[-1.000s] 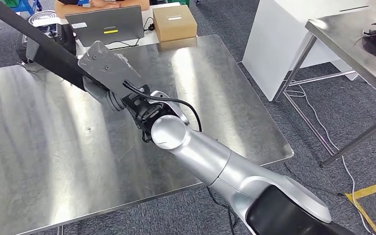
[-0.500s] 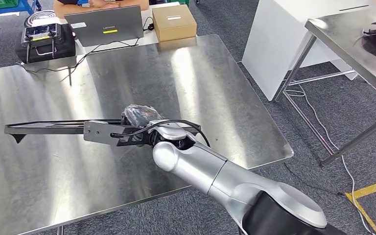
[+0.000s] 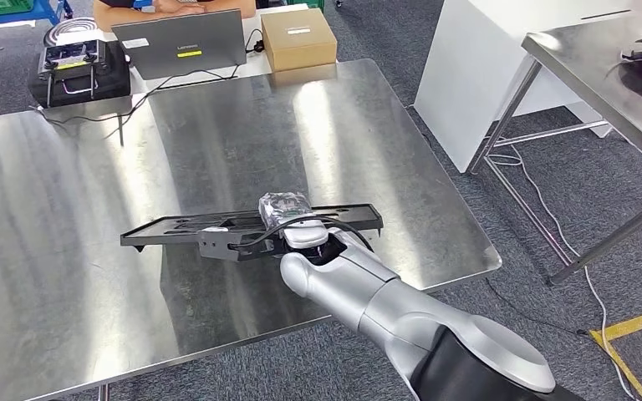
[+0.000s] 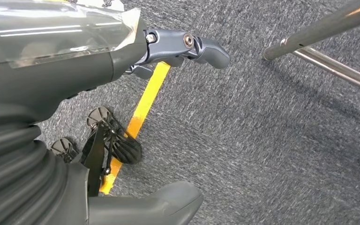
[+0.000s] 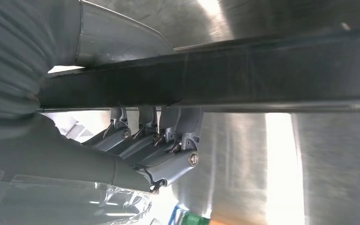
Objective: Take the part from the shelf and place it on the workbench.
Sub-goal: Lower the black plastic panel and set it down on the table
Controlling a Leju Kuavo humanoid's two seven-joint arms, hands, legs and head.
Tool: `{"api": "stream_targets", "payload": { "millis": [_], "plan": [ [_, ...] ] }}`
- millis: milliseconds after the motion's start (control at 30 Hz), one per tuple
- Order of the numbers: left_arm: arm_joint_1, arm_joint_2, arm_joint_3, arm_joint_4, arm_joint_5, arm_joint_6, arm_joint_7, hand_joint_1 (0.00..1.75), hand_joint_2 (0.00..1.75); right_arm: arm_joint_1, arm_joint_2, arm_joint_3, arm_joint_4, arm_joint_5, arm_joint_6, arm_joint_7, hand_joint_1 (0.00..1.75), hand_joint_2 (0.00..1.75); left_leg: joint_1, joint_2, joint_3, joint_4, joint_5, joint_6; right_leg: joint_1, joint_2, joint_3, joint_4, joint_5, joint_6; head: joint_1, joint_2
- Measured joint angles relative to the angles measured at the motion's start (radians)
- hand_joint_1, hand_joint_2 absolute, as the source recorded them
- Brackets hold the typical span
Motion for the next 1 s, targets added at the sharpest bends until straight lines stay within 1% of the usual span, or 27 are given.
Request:
{"api": "stream_targets", "payload": {
  "millis": [133, 267, 300, 433, 567, 867, 1000],
  "plan": [
    [0.000, 0.001, 0.000, 0.000, 0.000, 0.000, 0.000, 0.00, 1.75, 0.005, 0.000, -0.002, 0.021, 0.023, 0.000, 0.007, 1.75, 1.75, 0.000, 0.000, 0.000, 0.000, 0.000, 0.000, 0.000, 0.000, 0.000, 0.000, 0.000, 0.000, 0.000, 0.000],
    [0.000, 0.001, 0.000, 0.000, 0.000, 0.000, 0.000, 0.00, 1.75, 0.007, 0.000, -0.002, 0.032, 0.027, 0.001, 0.009, 0.00, 0.00, 0.000, 0.000, 0.000, 0.000, 0.000, 0.000, 0.000, 0.000, 0.000, 0.000, 0.000, 0.000, 0.000, 0.000],
    [0.000, 0.001, 0.000, 0.000, 0.000, 0.000, 0.000, 0.00, 1.75, 0.008, 0.000, -0.002, 0.035, 0.028, 0.002, 0.011, 0.00, 0.00, 0.000, 0.000, 0.000, 0.000, 0.000, 0.000, 0.000, 0.000, 0.000, 0.000, 0.000, 0.000, 0.000, 0.000],
    [0.000, 0.001, 0.001, 0.000, 0.004, 0.000, 0.005, 0.00, 0.00, 0.016, 0.000, -0.004, 0.046, 0.037, 0.003, 0.017, 0.00, 0.00, 0.000, 0.000, 0.000, 0.000, 0.000, 0.000, 0.000, 0.000, 0.000, 0.000, 0.000, 0.000, 0.000, 0.000],
    [0.000, 0.001, 0.001, 0.000, 0.008, -0.004, 0.028, 0.00, 0.00, 0.024, 0.000, -0.009, 0.053, 0.053, -0.001, 0.024, 0.00, 0.00, 0.000, 0.000, 0.000, 0.000, 0.000, 0.000, 0.000, 0.000, 0.000, 0.000, 0.000, 0.000, 0.000, 0.000],
    [0.000, -0.004, 0.019, 0.000, 0.018, -0.010, 0.035, 0.00, 0.00, 0.043, 0.002, -0.026, 0.054, 0.064, -0.016, 0.025, 0.00, 0.00, 0.000, 0.000, 0.000, 0.000, 0.000, 0.000, 0.000, 0.000, 0.000, 0.000, 0.000, 0.000, 0.000, 0.000],
    [0.001, -0.010, 0.022, 0.000, 0.017, -0.011, 0.040, 0.00, 0.00, 0.055, 0.002, -0.041, 0.047, 0.062, -0.046, 0.002, 0.00, 0.00, 0.000, 0.000, 0.000, 0.000, 0.000, 0.000, 0.000, 0.000, 0.000, 0.000, 0.000, 0.000, 0.000, 0.000]
  ]
}}
